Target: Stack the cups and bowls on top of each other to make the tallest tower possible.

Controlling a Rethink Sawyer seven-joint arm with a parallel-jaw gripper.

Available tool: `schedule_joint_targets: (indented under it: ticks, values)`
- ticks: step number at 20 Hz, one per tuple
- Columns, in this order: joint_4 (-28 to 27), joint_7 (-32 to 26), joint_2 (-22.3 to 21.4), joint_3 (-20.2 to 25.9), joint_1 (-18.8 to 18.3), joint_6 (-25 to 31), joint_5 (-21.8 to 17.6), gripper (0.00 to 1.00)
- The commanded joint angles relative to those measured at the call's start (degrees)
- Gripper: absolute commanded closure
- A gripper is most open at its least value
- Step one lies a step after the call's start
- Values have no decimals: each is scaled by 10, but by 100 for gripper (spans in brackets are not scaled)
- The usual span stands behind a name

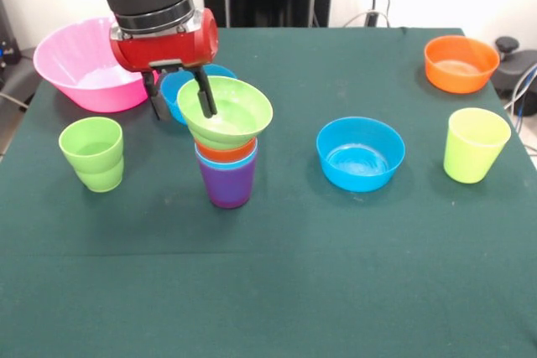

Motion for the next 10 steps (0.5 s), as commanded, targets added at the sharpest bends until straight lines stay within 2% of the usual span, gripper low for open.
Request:
schedule_joint_targets:
  ticks: [1,10]
  values:
    - [-31,-110,6,-25,12,77,-42,0]
    - [-63,-121,8,-17,15,131,-31,0]
